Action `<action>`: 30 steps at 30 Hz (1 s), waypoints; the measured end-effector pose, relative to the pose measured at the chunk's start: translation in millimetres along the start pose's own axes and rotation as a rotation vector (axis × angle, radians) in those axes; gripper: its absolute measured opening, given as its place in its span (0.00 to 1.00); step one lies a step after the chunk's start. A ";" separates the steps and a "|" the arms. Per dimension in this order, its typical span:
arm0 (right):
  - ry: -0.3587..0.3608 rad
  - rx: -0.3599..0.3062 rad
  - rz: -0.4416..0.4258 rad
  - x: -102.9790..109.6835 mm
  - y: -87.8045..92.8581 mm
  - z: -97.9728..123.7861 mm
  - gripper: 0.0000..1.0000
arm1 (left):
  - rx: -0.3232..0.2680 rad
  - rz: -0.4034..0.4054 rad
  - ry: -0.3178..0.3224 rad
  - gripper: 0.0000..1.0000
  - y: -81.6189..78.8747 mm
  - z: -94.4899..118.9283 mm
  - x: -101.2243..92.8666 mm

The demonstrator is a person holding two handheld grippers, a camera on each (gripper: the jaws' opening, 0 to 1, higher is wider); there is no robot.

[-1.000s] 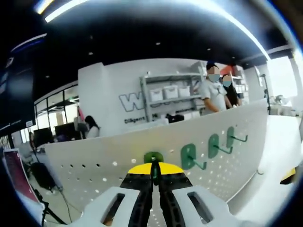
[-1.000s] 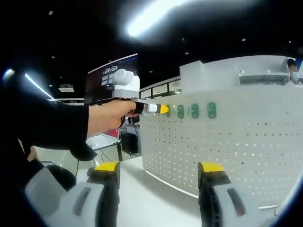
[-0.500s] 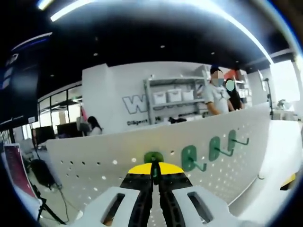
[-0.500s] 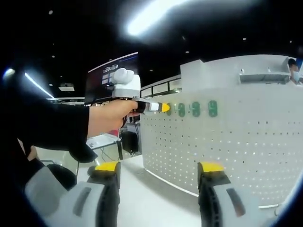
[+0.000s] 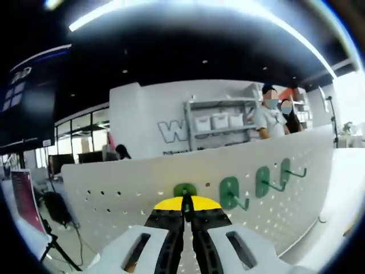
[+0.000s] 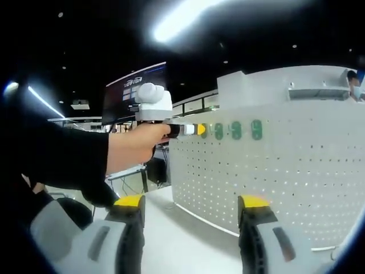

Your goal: Insert the hook assembly into the mounting plate slot until the hook locks in place.

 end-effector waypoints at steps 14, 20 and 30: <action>-0.006 0.001 0.000 1.2 0.0 0.1 0.63 | 0.016 -0.022 0.014 0.03 0.6 0.9 0.8; -0.007 0.005 0.006 2.3 0.5 -0.7 0.63 | 0.021 -0.047 0.015 0.04 0.7 3.0 -0.2; -0.007 0.009 0.008 2.0 1.1 -1.1 0.62 | 0.039 -0.059 0.025 0.06 3.6 1.2 -0.4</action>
Point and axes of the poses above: the point that each gripper's makers call its tool centre point, and the gripper's own axes: z roughly backward along the fingers, x roughly to its left, y roughly out of its underside, the point moved 3 cm from there along z, roughly backward along the fingers, and after that the axes turned 15 degrees about x, right-handed, at the moved point
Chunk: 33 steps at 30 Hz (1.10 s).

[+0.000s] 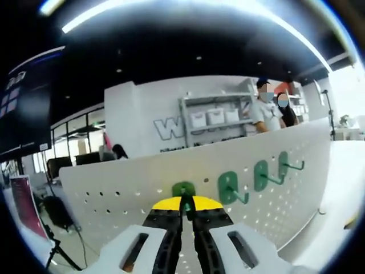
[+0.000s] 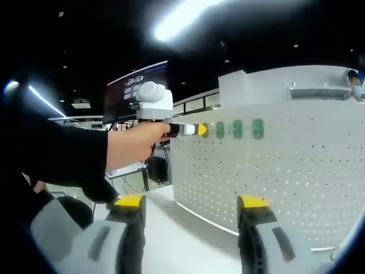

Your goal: Insert the hook assembly into the mounting plate slot until the hook locks in place.

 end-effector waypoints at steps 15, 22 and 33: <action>0.000 0.009 0.006 1.3 2.0 -1.1 0.62 | 0.022 -0.006 0.024 0.20 12.5 3.5 -1.2; -0.003 0.013 0.017 3.0 3.1 -2.6 0.62 | 0.021 -0.004 0.074 0.32 18.0 12.1 -8.0; 0.015 0.024 0.026 -0.1 6.4 -3.6 0.62 | -0.011 0.007 0.162 0.45 20.4 35.1 -16.8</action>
Point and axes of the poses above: the point that each gripper's makers call its tool centre point, and the gripper's own axes: z roughly backward along the fingers, x roughly to its left, y roughly out of its underside, the point moved 3 cm from there along z, roughly backward along the fingers, and after that the axes turned 15 degrees about x, right-handed, at the moved point
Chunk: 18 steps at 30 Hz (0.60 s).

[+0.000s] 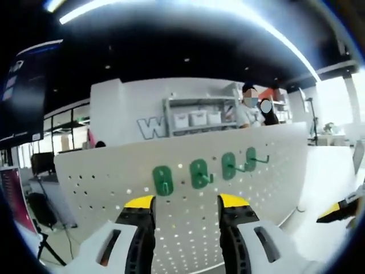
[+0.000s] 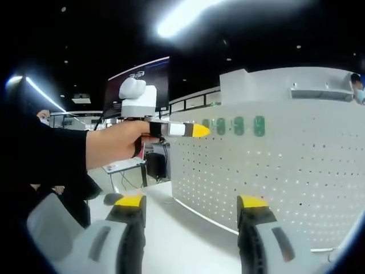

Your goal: Insert the hook assembly into the mounting plate slot until the hook locks in place.

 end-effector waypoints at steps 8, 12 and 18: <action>0.009 0.016 0.010 0.3 3.8 -2.8 0.62 | 0.008 0.034 0.039 0.51 18.1 14.3 3.5; 0.016 0.020 0.012 0.7 5.2 -3.1 0.62 | 0.006 0.042 0.061 0.54 26.3 22.9 2.2; 0.021 0.019 0.012 2.6 5.5 -2.0 0.62 | 0.003 0.045 0.117 0.56 35.4 35.1 -1.5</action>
Point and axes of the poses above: the point that each gripper's makers call its tool centre point, and the gripper's own axes: z roughly backward along the fingers, x roughly to its left, y roughly out of its underside, the point moved 3 cm from there along z, roughly backward along the fingers, and after that the axes turned 15 degrees about x, right-handed, at the moved point
